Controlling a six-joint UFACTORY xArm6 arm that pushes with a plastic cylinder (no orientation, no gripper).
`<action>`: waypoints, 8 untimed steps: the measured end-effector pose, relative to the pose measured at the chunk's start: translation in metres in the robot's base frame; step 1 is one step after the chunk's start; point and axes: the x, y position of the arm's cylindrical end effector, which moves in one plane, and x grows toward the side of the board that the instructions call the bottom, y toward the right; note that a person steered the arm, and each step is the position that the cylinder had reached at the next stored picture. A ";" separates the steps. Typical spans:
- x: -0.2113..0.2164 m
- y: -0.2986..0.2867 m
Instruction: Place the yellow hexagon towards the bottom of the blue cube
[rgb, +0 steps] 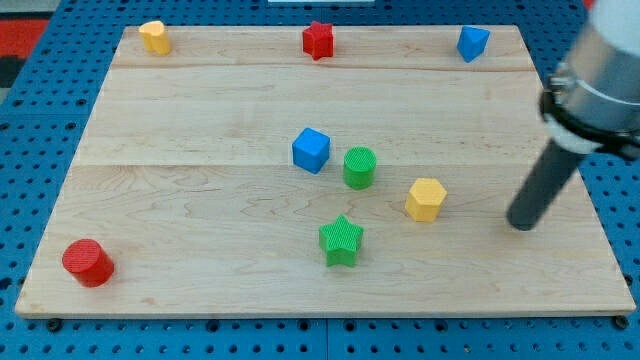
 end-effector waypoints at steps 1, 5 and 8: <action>0.000 -0.089; 0.010 -0.006; -0.022 -0.095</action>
